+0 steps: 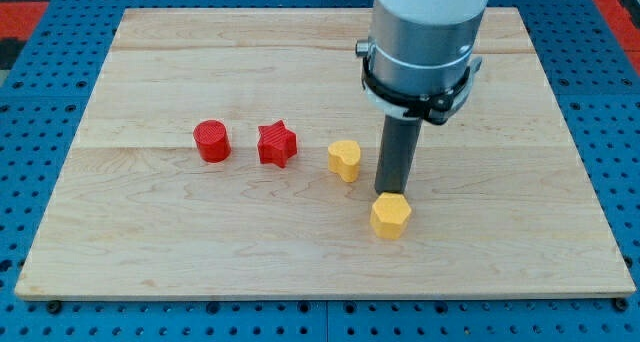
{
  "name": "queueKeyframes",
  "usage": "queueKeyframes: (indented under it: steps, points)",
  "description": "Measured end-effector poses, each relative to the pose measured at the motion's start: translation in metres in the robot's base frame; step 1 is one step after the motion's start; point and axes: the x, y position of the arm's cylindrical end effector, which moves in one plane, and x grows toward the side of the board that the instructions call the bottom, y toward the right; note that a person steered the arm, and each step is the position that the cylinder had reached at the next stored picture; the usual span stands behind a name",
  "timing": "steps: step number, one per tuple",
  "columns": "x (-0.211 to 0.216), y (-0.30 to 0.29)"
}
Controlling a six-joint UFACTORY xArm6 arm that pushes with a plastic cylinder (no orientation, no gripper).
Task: Push the yellow heart towards the red star
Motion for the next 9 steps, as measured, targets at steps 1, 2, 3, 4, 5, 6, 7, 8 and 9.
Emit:
queueKeyframes:
  steps: [1,2,3,4,5,6,7,8,9]
  points:
    - [0.01,-0.035]
    - [0.006,-0.067]
    - [-0.016,-0.066]
    - [-0.04,-0.037]
    - [-0.042,-0.036]
    - [-0.039,-0.003]
    - [-0.039,0.023]
    - [-0.048,0.033]
    - [-0.065,0.033]
